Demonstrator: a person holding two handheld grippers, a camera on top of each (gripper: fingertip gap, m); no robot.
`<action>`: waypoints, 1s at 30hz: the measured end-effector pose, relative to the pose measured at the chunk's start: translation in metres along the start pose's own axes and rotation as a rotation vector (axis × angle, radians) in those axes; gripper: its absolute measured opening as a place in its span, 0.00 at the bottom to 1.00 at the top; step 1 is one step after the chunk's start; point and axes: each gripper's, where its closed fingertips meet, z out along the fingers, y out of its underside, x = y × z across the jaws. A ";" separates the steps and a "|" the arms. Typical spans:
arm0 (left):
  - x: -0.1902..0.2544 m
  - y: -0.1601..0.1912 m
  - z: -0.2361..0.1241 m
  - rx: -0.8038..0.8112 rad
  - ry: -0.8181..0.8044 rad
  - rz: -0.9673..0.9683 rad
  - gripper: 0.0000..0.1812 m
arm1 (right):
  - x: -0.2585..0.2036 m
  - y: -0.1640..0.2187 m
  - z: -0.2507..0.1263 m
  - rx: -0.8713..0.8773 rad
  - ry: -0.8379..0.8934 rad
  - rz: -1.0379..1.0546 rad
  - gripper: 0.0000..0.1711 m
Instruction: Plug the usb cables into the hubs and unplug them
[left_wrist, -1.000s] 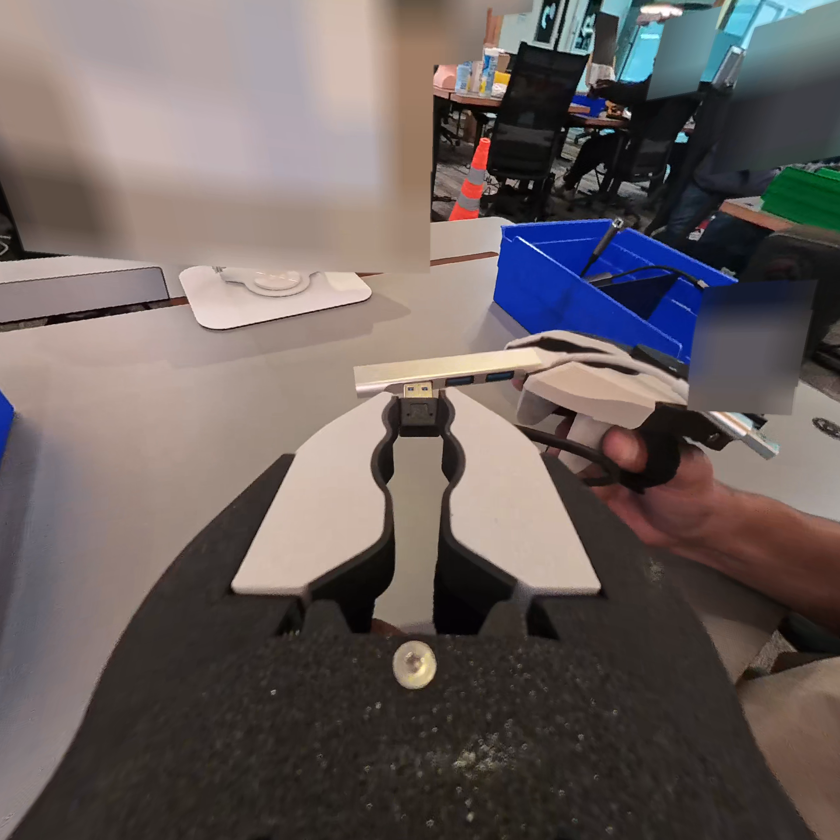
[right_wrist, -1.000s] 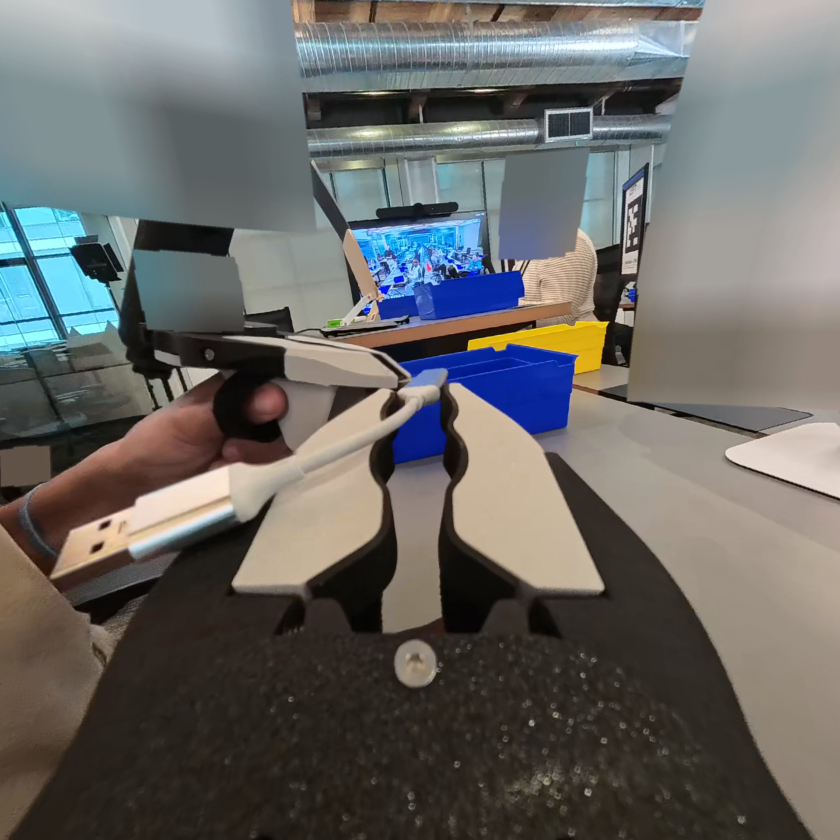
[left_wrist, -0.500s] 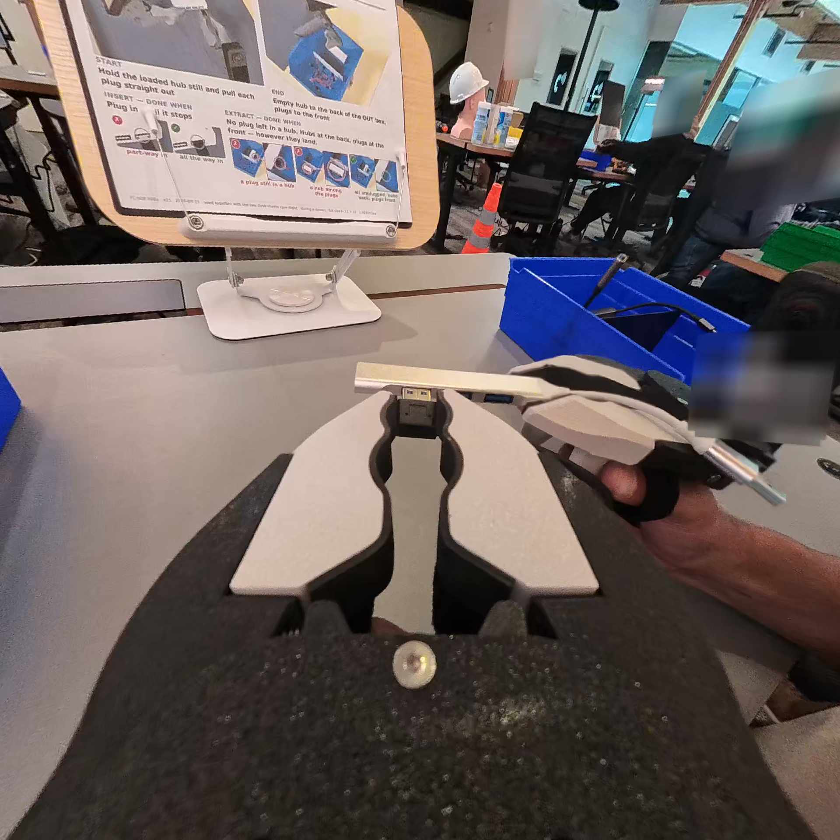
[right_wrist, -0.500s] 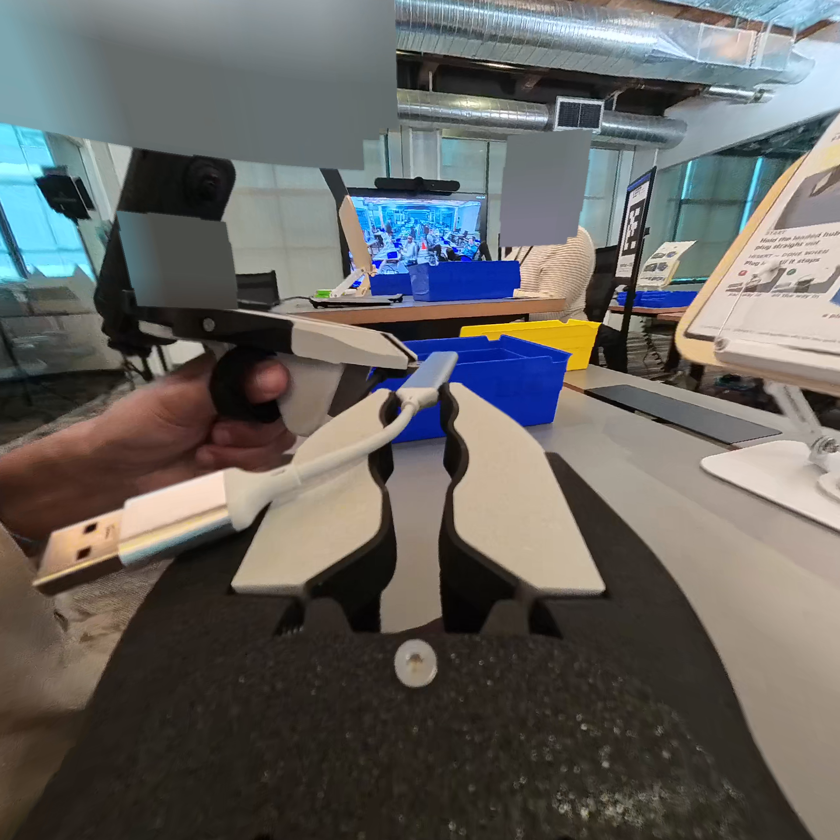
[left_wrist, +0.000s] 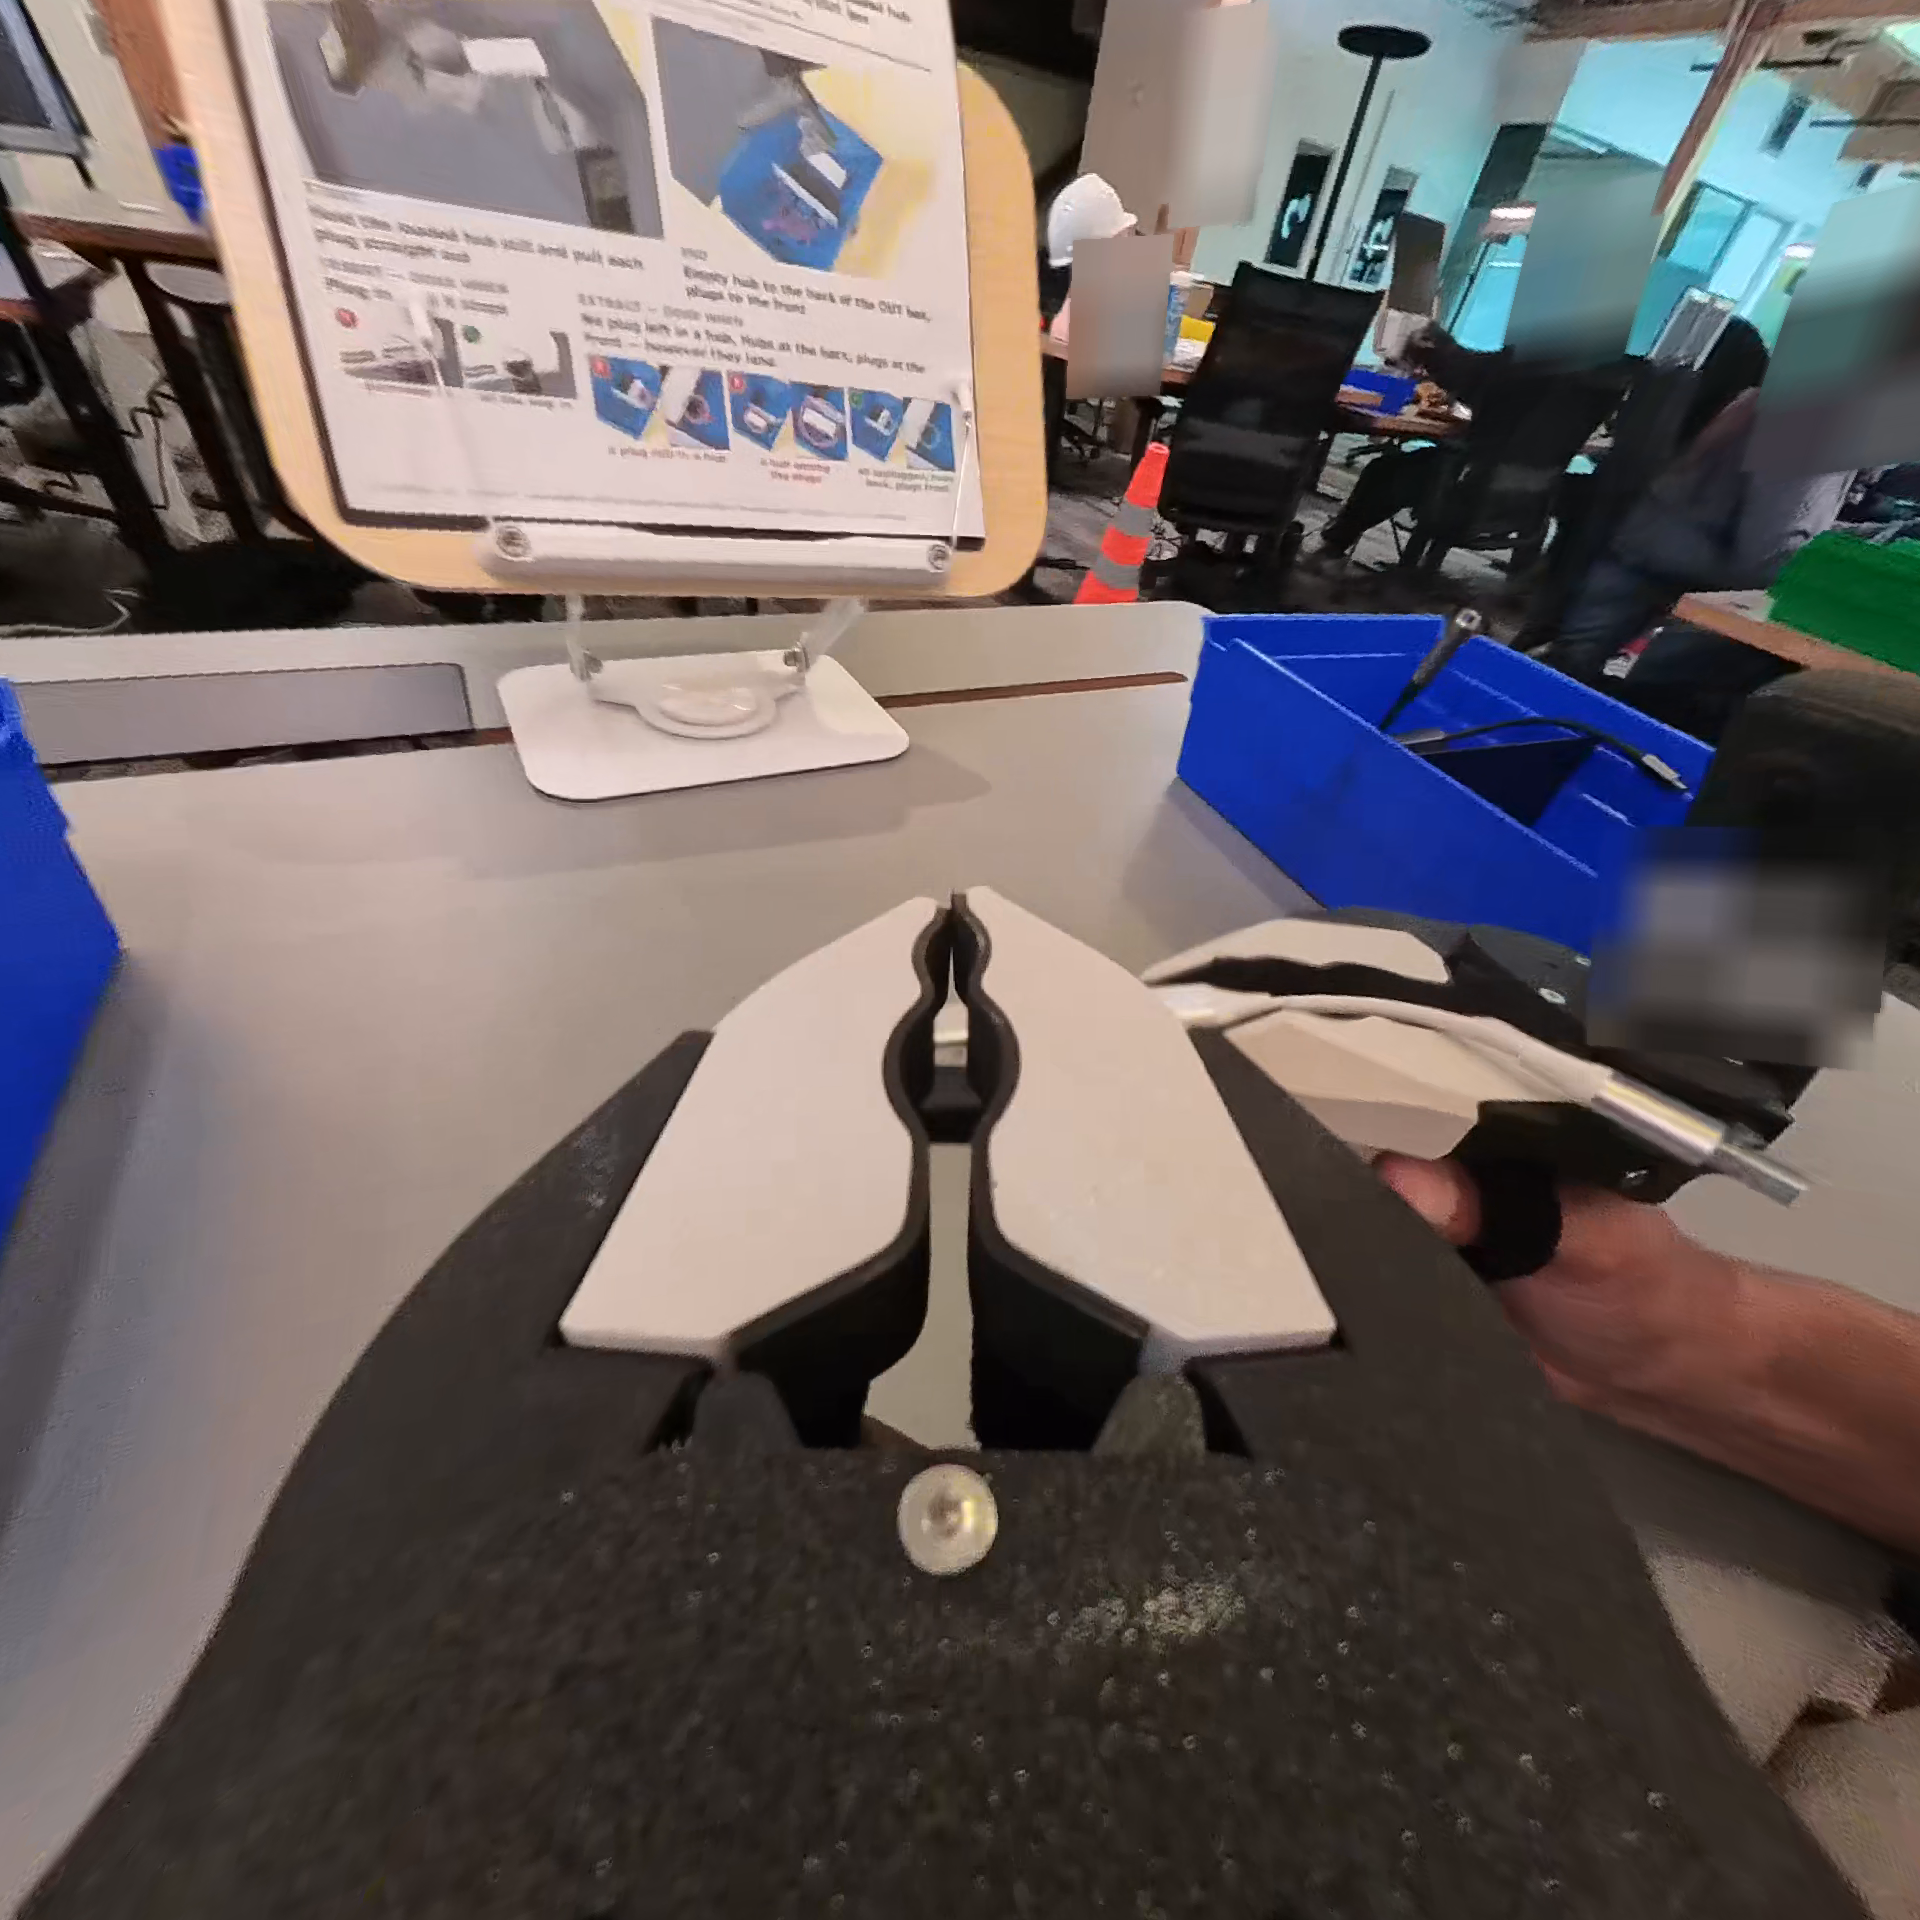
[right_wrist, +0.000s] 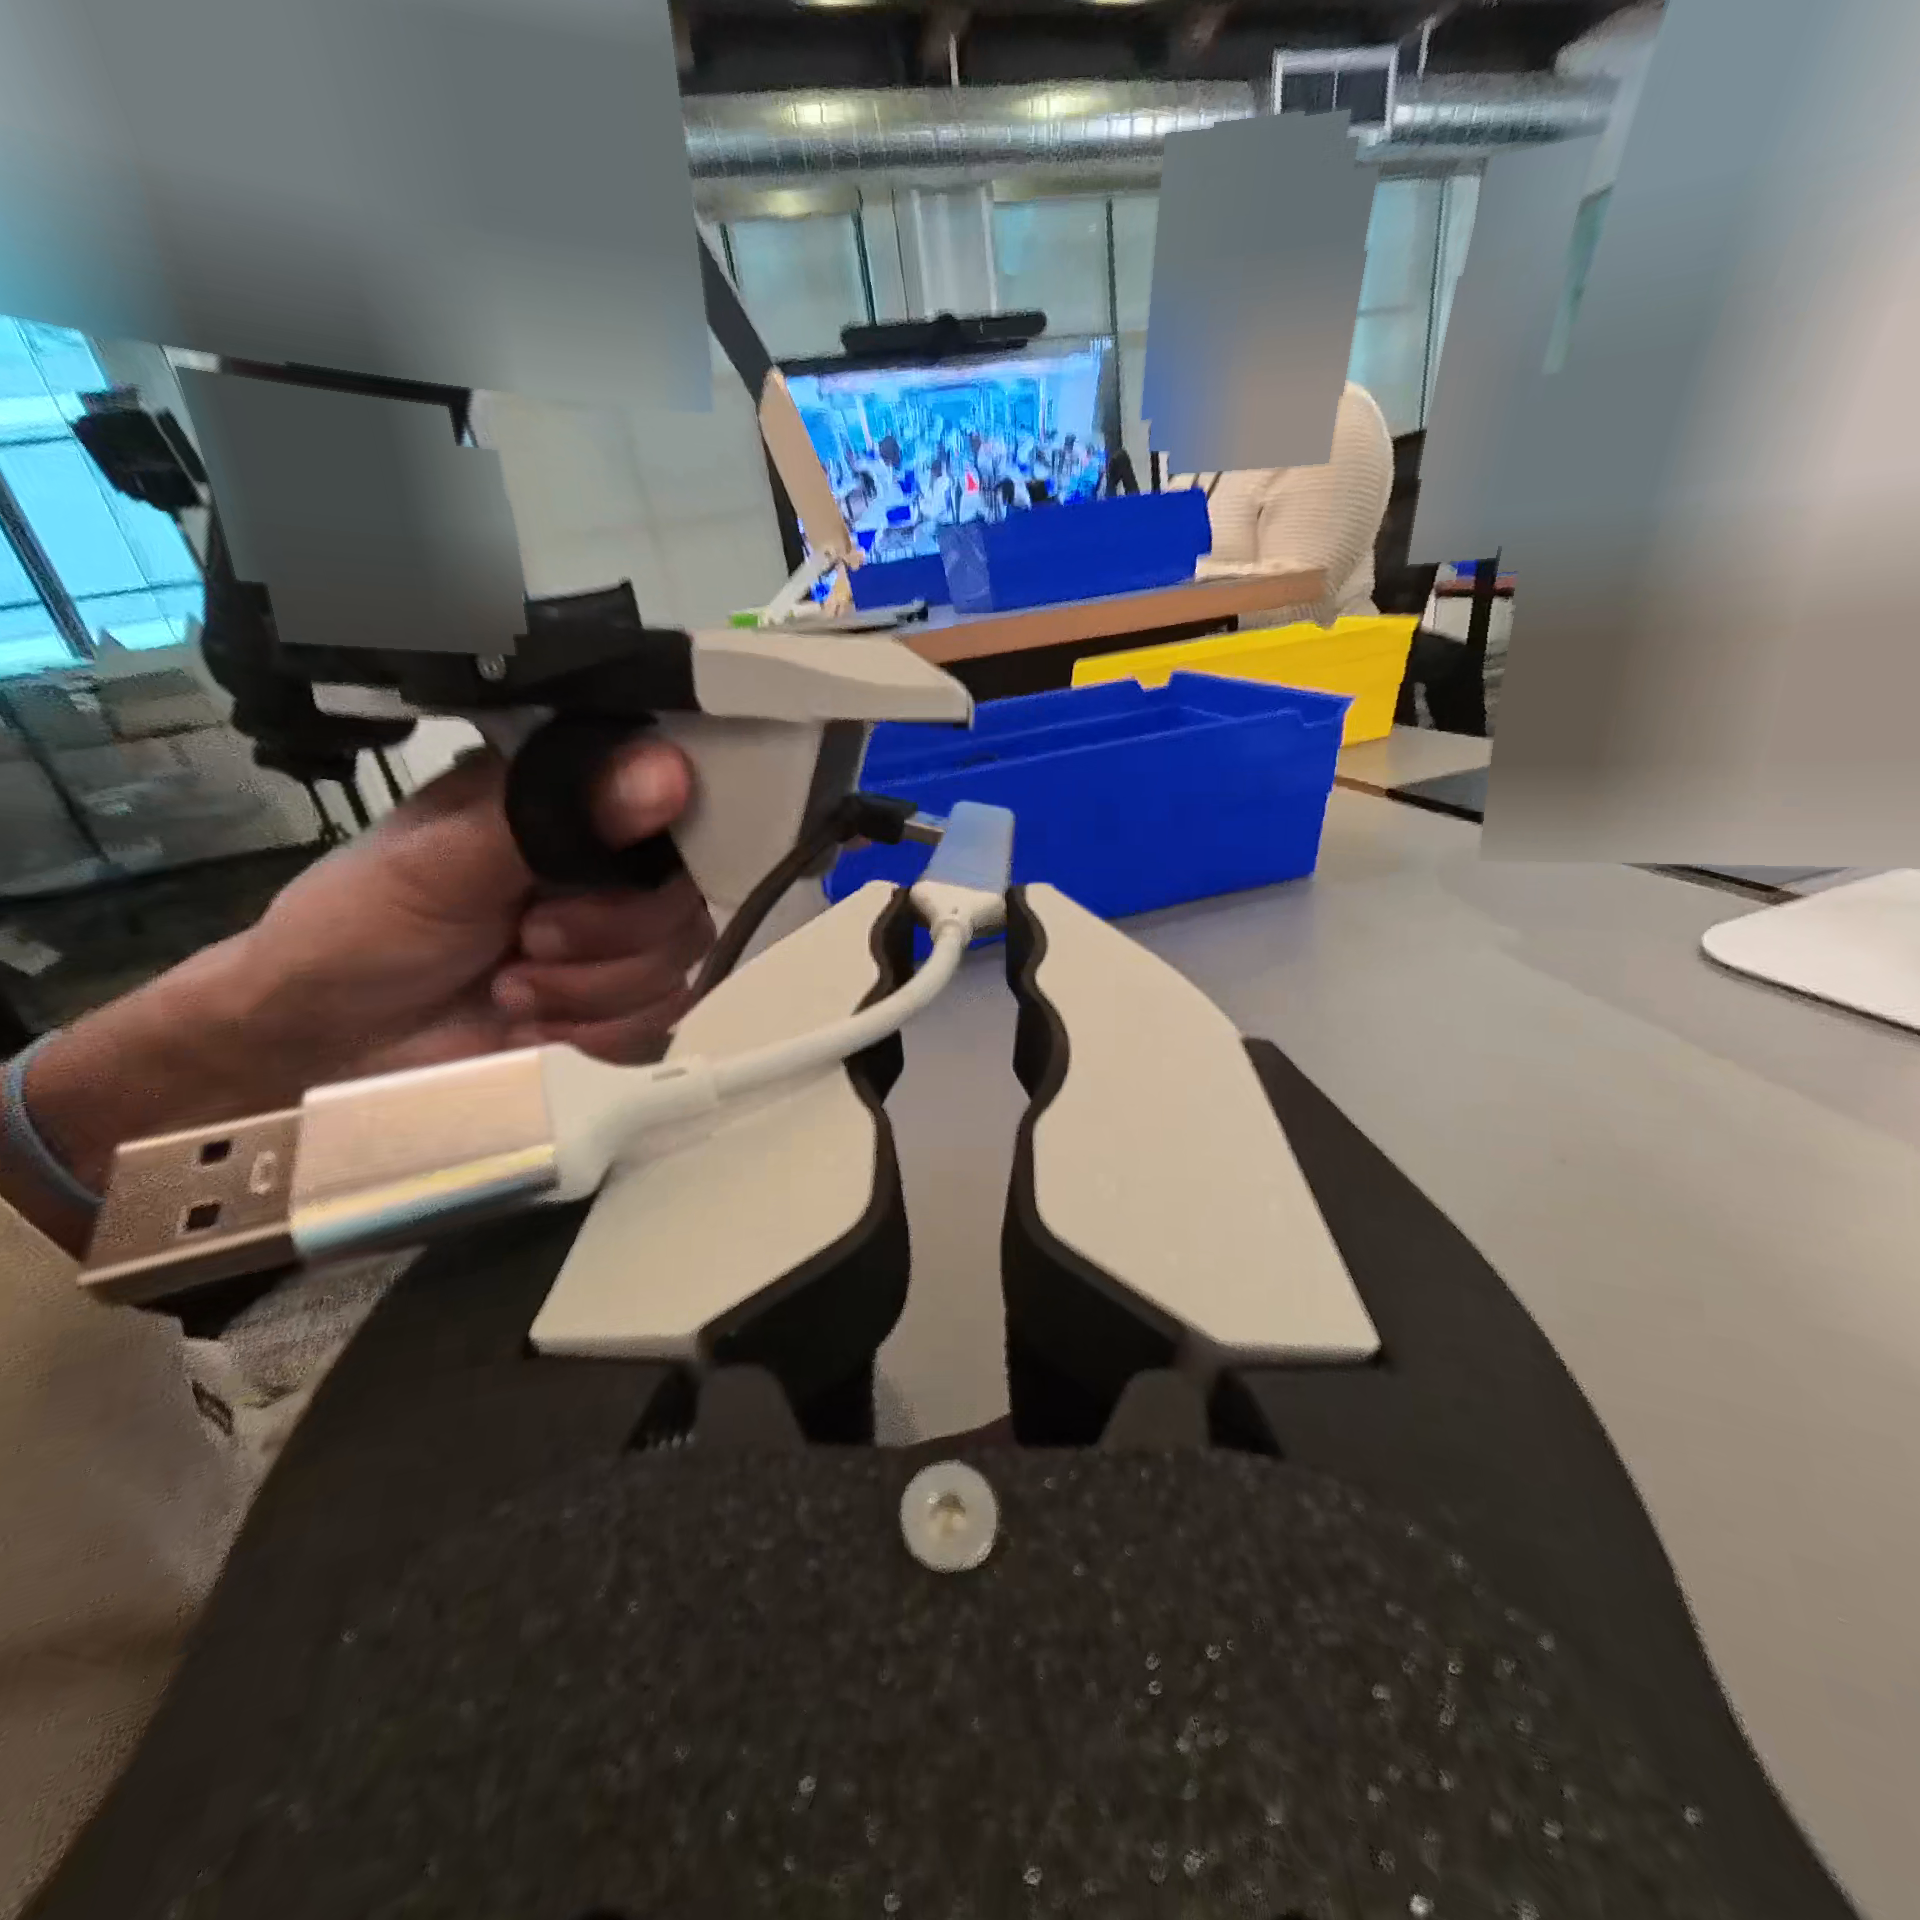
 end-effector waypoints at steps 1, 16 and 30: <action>-0.005 -0.004 -0.004 0.018 -0.019 0.016 0.00 | 0.002 0.005 0.001 -0.023 0.008 -0.003 0.10; 0.007 0.033 -0.023 -0.166 0.207 -0.388 0.22 | 0.003 -0.003 -0.002 -0.012 0.035 -0.105 0.10; 0.010 0.019 -0.017 -0.087 0.374 -0.838 0.05 | -0.006 -0.013 -0.011 0.020 0.036 -0.269 0.10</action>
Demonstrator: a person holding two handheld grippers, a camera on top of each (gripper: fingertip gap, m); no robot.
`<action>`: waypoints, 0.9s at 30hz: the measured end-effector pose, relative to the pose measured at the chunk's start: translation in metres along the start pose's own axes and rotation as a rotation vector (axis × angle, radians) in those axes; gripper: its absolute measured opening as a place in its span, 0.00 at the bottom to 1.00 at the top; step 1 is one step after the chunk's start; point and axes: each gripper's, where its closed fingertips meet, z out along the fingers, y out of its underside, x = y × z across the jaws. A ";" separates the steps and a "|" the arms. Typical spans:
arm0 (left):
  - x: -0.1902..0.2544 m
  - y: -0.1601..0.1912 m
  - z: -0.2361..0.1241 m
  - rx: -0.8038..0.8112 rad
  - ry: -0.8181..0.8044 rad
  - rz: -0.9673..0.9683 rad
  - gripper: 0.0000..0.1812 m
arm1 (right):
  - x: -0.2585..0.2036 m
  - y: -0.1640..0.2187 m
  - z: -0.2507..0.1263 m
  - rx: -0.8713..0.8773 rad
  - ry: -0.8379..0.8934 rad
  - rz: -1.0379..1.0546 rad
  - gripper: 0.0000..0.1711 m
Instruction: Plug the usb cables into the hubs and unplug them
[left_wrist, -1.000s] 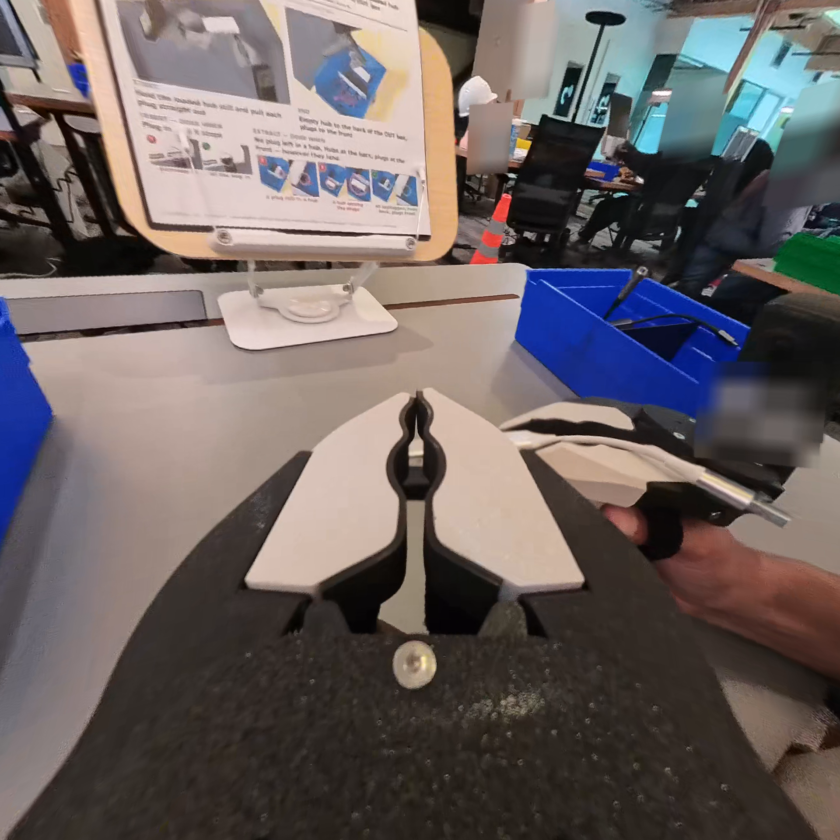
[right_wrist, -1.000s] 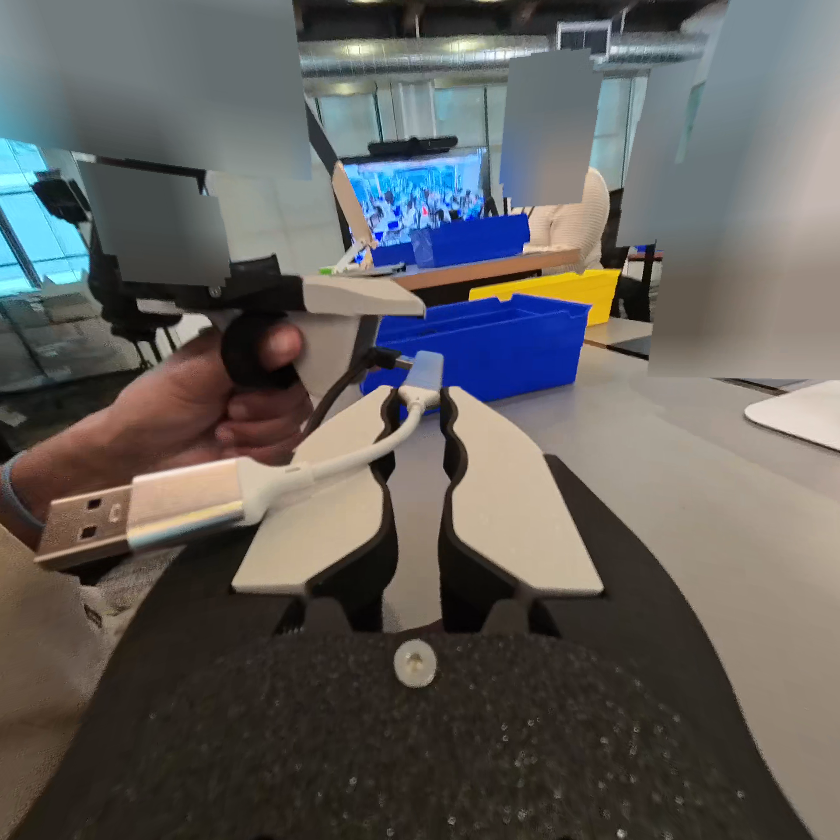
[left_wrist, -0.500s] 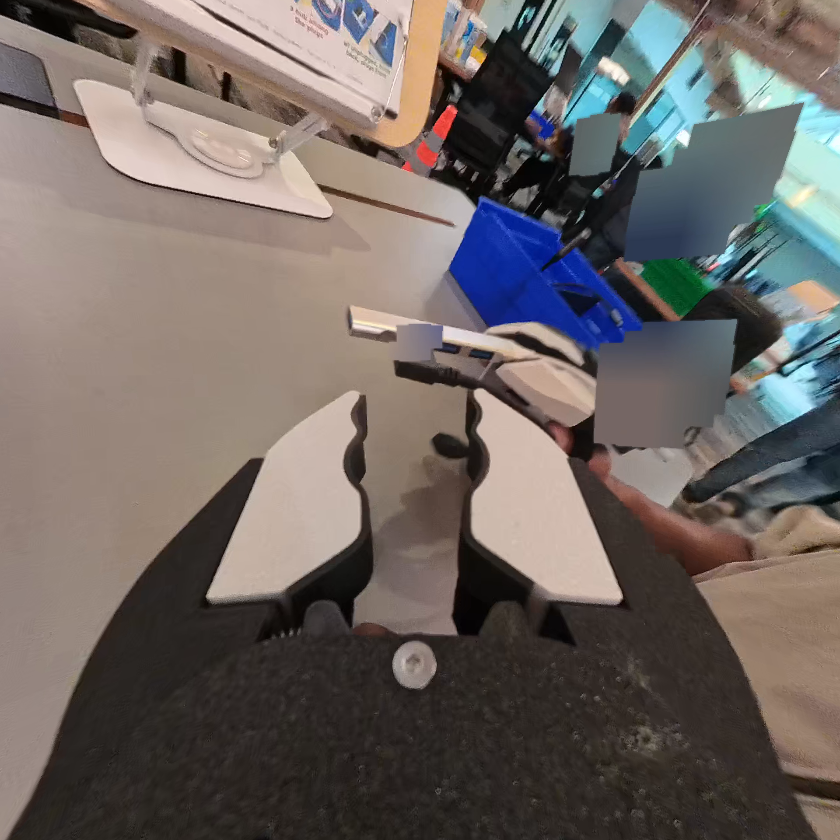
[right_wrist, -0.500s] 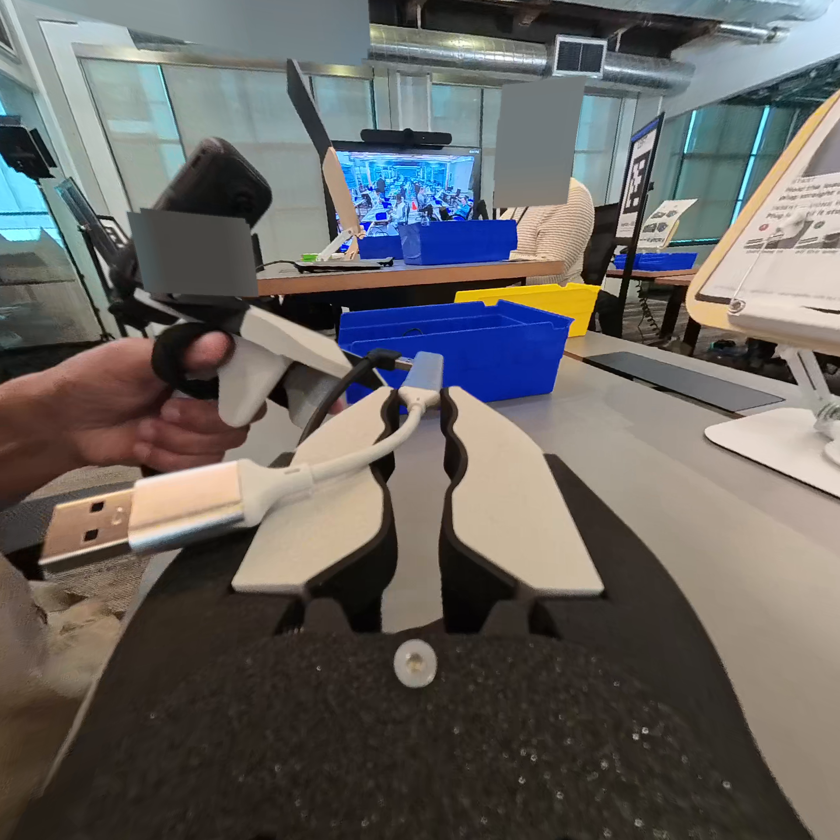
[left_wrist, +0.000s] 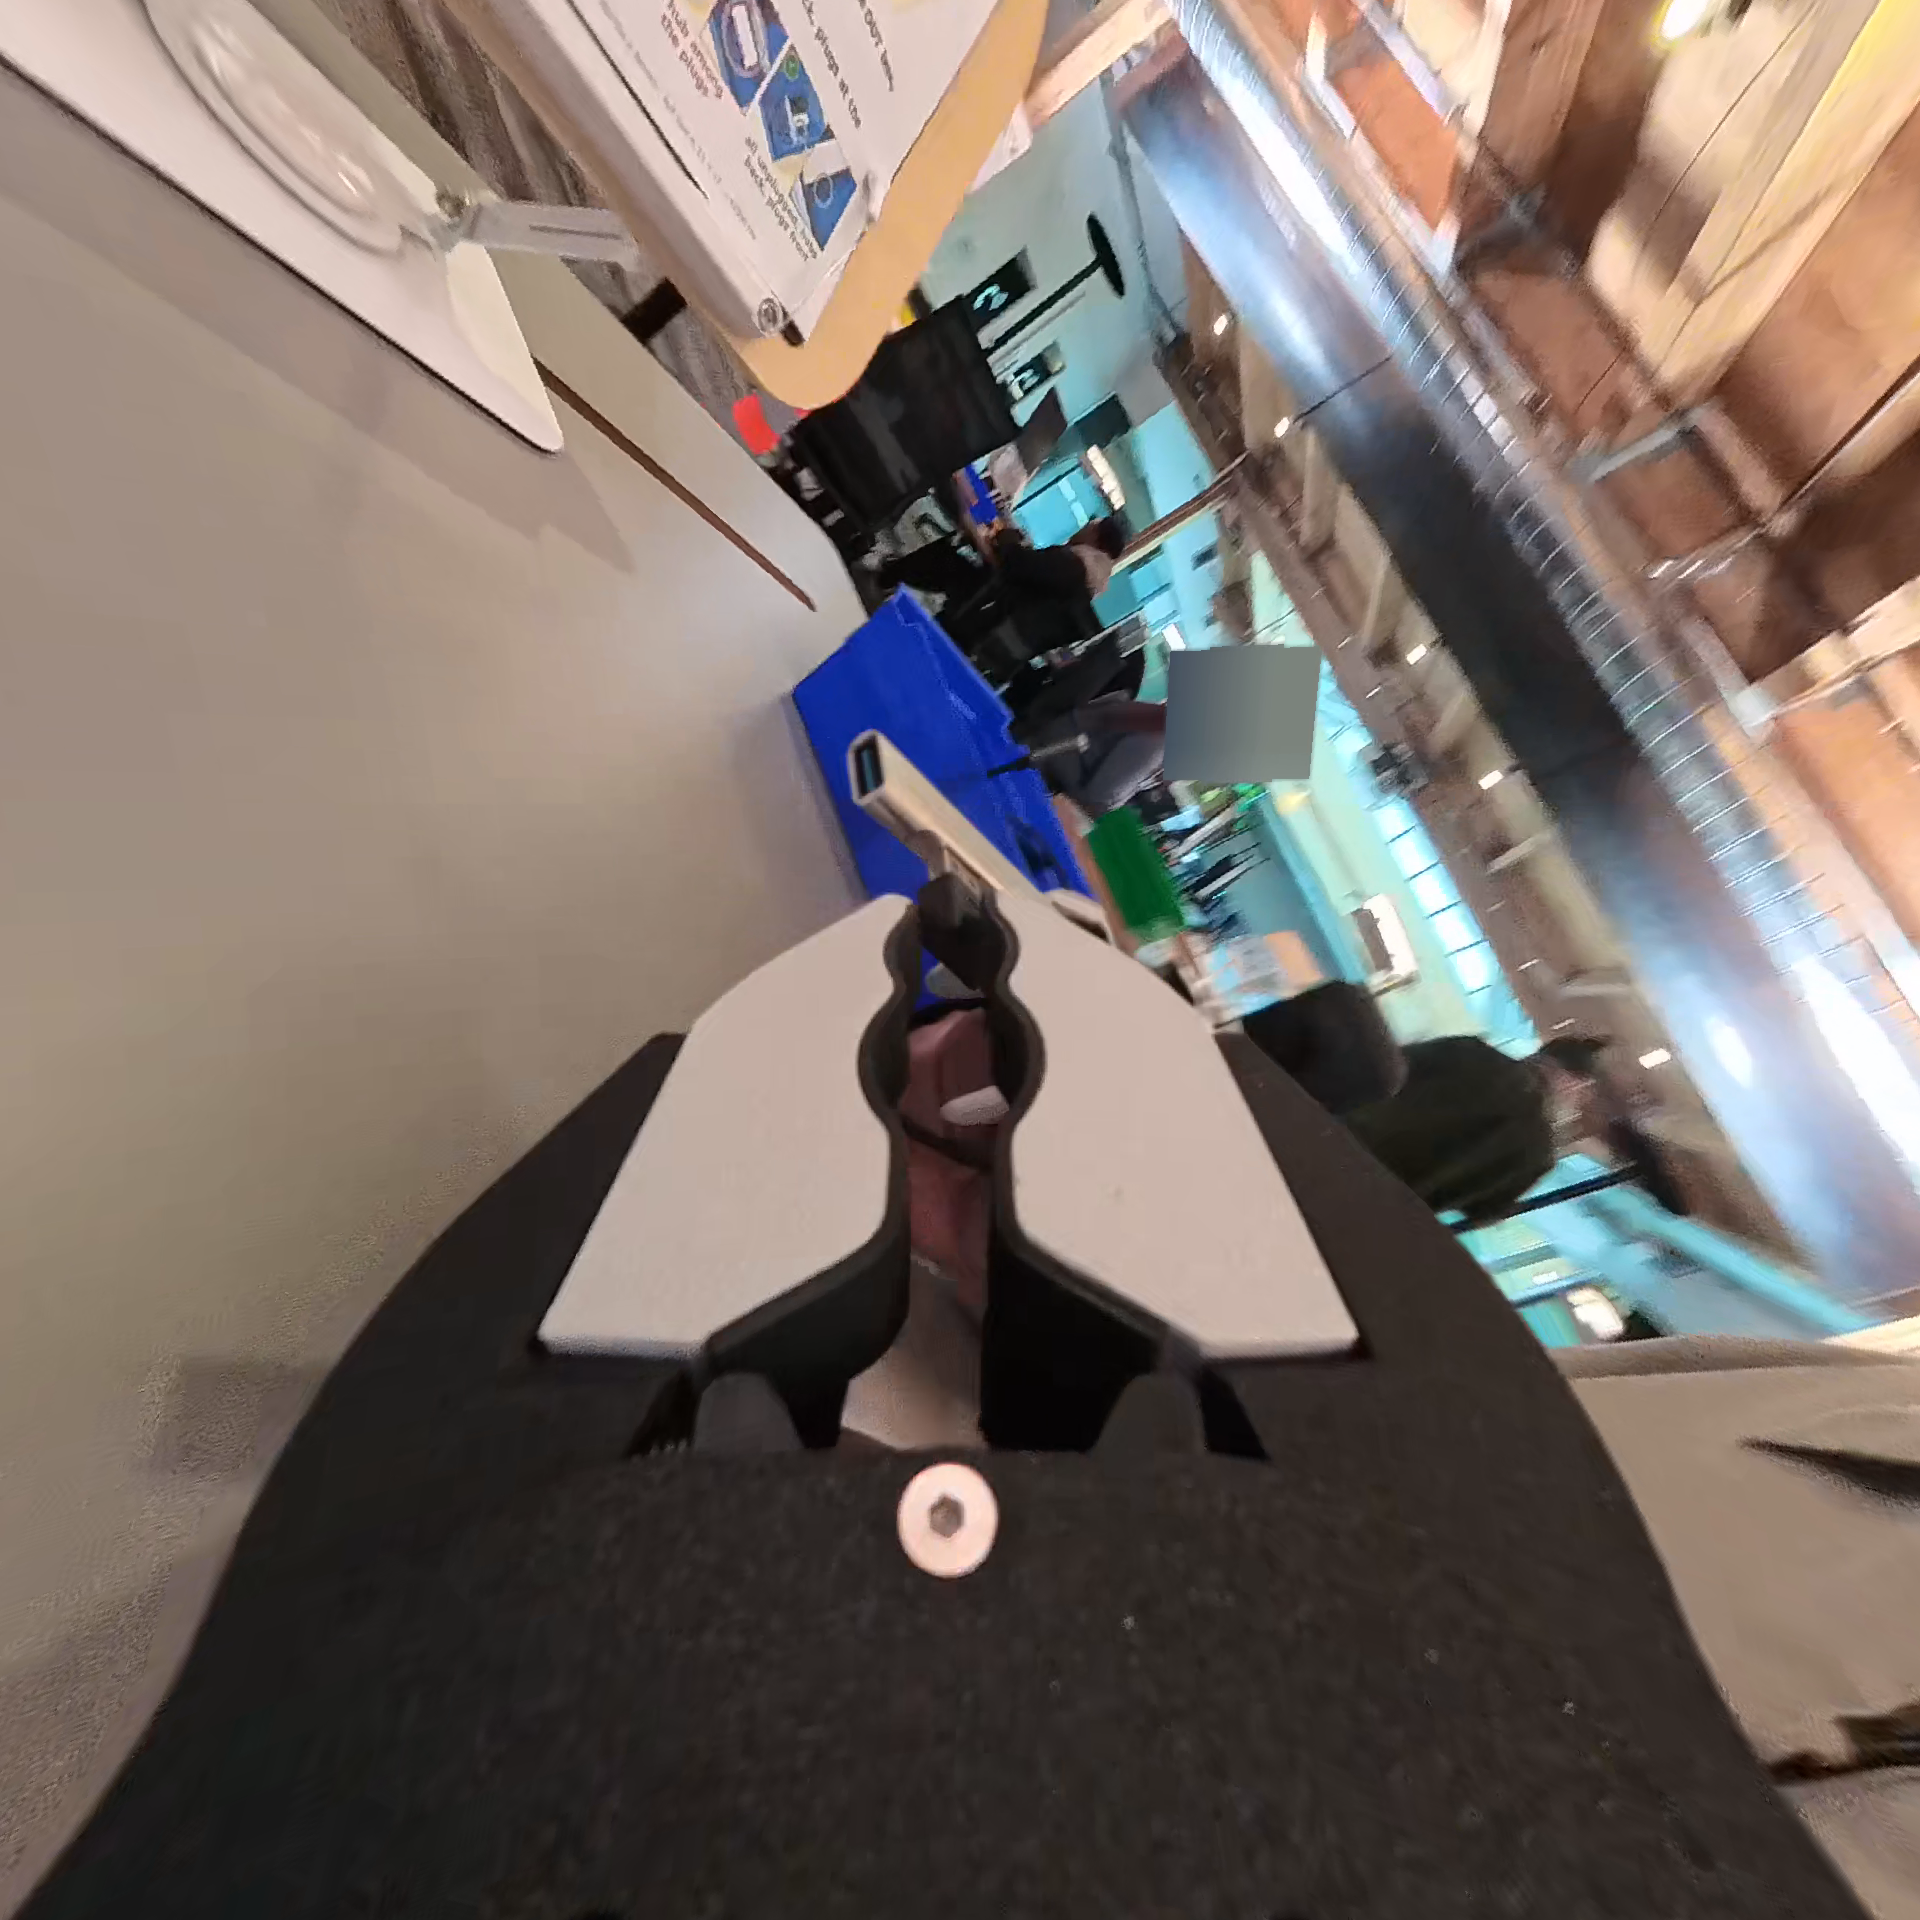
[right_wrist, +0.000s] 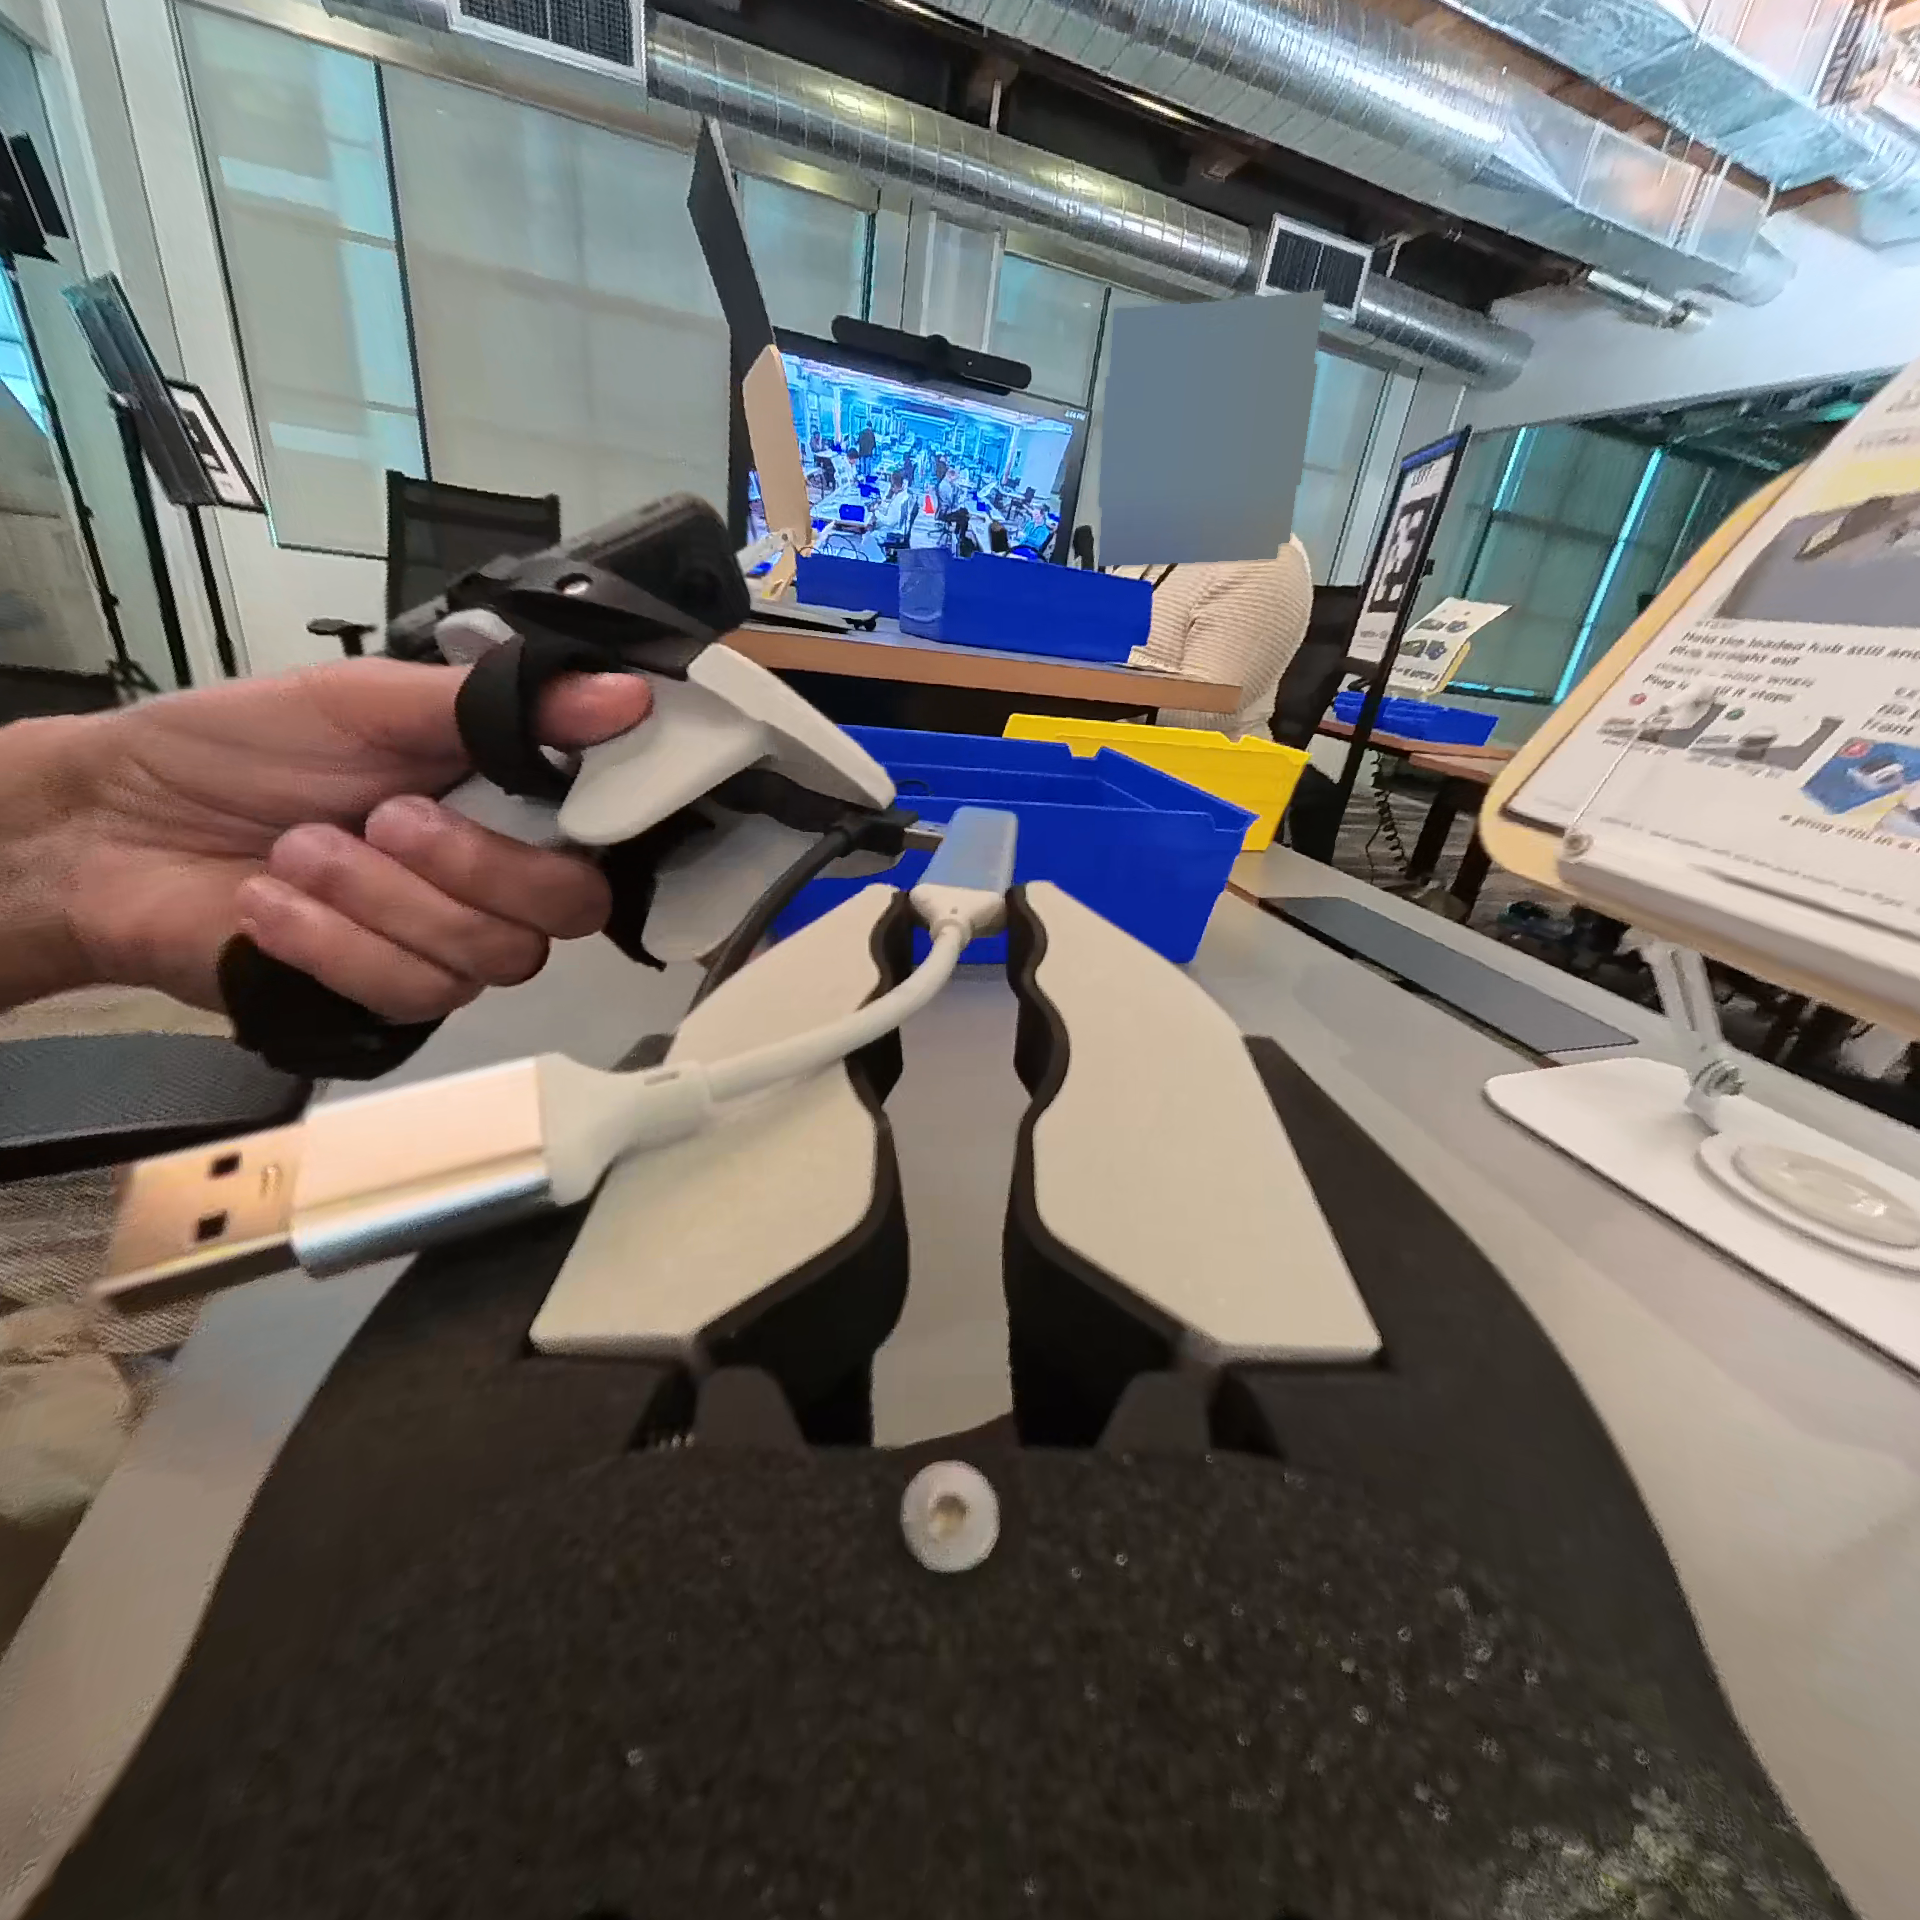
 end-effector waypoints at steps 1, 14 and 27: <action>0.000 0.000 0.000 0.014 0.021 -0.055 0.05 | -0.001 -0.001 0.000 0.001 0.007 -0.030 0.10; 0.004 -0.006 0.002 0.074 0.151 -0.172 0.05 | 0.000 -0.004 0.001 0.016 0.055 -0.083 0.10; 0.008 0.005 0.008 0.002 0.139 -0.098 0.07 | -0.006 -0.005 0.003 0.017 0.055 -0.117 0.10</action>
